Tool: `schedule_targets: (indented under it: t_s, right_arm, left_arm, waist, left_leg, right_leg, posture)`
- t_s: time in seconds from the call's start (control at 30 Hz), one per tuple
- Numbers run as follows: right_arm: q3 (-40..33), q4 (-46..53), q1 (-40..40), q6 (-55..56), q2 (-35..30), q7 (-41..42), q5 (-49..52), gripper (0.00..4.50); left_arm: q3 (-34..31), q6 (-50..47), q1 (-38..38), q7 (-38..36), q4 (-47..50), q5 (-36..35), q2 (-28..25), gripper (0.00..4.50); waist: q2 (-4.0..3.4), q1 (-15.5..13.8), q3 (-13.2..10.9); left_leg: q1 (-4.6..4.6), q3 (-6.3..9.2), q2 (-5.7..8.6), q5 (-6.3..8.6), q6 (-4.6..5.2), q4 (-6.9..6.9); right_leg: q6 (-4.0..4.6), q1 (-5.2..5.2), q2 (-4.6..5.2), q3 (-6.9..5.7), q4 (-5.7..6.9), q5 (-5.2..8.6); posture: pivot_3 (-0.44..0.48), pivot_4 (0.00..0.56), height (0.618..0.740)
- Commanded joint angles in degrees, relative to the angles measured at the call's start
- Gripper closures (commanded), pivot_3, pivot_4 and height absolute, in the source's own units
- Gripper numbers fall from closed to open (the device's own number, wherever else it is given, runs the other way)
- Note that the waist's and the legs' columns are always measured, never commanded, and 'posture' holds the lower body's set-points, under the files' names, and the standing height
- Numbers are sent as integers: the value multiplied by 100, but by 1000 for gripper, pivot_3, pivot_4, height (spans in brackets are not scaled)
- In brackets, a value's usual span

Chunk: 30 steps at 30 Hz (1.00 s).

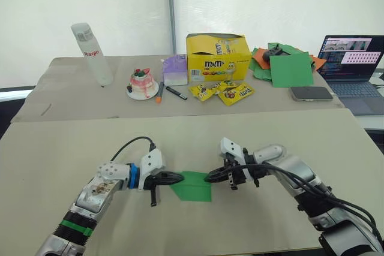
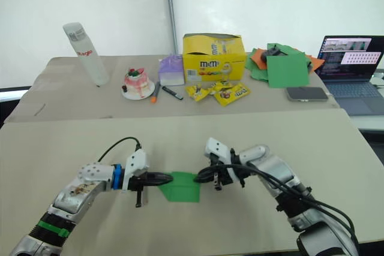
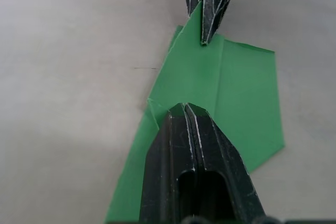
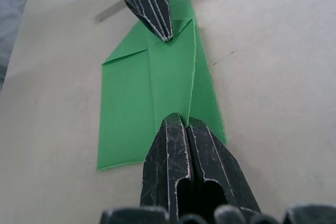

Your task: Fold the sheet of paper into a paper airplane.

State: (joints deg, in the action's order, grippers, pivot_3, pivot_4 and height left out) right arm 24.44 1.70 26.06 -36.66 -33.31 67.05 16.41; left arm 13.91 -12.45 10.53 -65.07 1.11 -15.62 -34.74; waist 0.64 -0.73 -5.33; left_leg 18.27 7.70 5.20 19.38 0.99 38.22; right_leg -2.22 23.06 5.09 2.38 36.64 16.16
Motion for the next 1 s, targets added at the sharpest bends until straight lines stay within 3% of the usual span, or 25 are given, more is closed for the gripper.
schedule_targets:
  t_s: [0.03, 0.17, 0.4, 0.67, 1.0]
  right_arm:
    - [-128, 50, -114, -34, -159, -254, -202, 3217]
    - [-511, 332, -84, -6, -137, -311, 52, 1946]
    - [-1047, 605, -88, 508, 189, -521, 284, 1946]
    - [105, 456, -488, 1954, 449, -454, -753, 4458]
    - [321, 155, -820, 2277, 748, -682, -1084, 4458]
  left_arm:
    - [48, 173, -3, -79, -141, 117, 0, 4500]
    - [98, 270, 5, -137, -280, 180, 18, 4500]
    - [153, 321, 70, -263, -371, 200, 51, 4500]
    - [243, 211, 112, -437, -248, 147, 24, 4500]
    - [222, 126, -49, -508, -39, 168, -205, 4500]
  waist:
    - [0, 5, 0]
    - [0, 0, -1]
    - [-1, 14, -1]
    - [-1, 15, -2]
    - [-3, 54, -2]
  left_leg:
    - [0, 0, 0, 0, 0, 0]
    - [0, 0, 0, 0, 0, 0]
    - [8, -1, 0, 0, 0, -6]
    - [7, -2, 4, 1, 2, -6]
    - [-6, -4, 1, 0, 1, -11]
  right_leg:
    - [0, 0, 0, 0, 1, 0]
    - [0, 0, -1, -1, 1, 0]
    - [0, -1, 1, -1, 3, 0]
    - [0, 3, 1, -9, 5, 0]
    - [0, 5, -5, -12, 4, 0]
  posture:
    - [0, 150, 740]
    - [0, 150, 740]
    - [0, 150, 740]
    - [0, 150, 740]
    - [0, 150, 740]
